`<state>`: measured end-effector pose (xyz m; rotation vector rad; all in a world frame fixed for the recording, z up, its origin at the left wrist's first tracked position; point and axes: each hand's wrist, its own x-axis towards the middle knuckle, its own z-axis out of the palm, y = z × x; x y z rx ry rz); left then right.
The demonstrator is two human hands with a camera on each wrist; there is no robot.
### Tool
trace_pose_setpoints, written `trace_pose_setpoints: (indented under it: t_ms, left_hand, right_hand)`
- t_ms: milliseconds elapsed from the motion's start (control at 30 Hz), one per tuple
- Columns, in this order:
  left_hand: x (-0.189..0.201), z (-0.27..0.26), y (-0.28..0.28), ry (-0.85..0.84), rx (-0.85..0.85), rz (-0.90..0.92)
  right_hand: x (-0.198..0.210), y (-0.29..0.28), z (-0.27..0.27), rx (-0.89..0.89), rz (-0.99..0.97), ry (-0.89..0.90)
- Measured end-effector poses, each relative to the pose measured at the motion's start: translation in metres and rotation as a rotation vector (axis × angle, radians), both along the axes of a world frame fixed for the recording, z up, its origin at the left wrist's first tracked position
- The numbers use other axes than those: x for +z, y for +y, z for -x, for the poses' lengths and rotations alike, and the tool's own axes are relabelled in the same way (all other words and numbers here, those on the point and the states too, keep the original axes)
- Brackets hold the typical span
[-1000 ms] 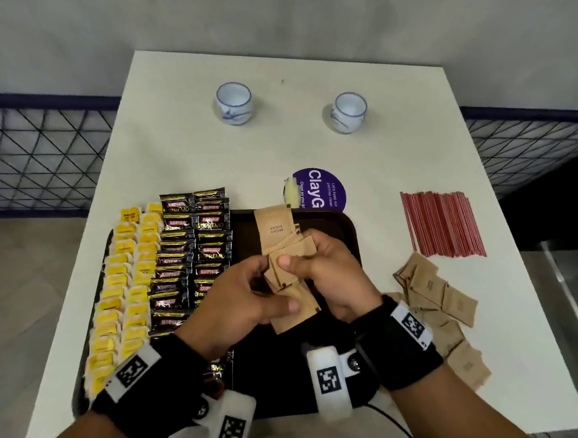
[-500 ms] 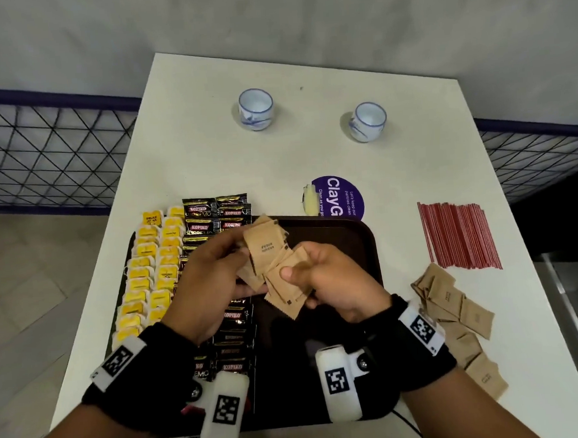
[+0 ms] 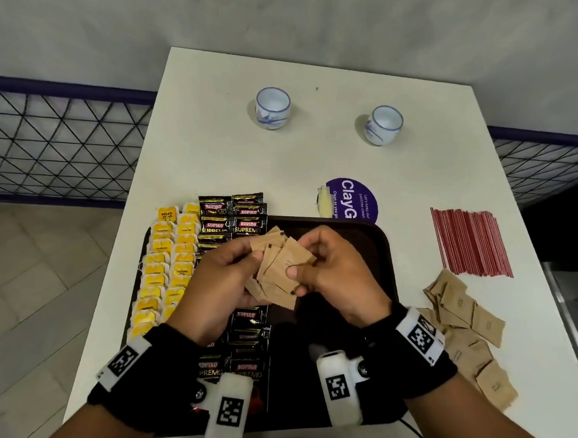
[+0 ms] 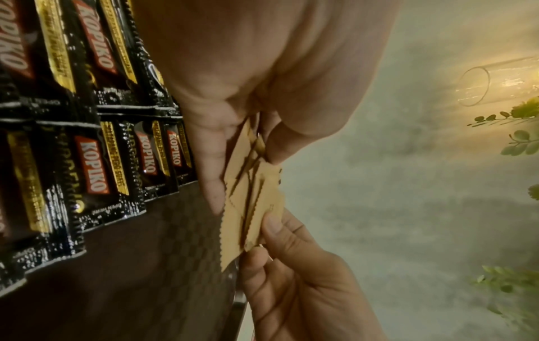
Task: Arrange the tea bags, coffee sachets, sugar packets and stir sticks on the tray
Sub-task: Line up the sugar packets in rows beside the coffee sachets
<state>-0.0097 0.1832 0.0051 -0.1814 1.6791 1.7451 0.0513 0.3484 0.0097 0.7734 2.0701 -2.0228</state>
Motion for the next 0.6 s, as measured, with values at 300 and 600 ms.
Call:
trace_pose_setpoints:
  t_ms: [300, 600]
  left_hand:
    - [-0.005, -0.001, -0.008, 0.072, -0.072, 0.013]
    - [-0.007, 0.010, -0.034, 0.124, 0.008, 0.073]
  right_hand:
    - [0.000, -0.004, 0.006, -0.007, -0.161, -0.014]
    - [0.014, 0.041, 0.032, 0.041, -0.405, 0.044]
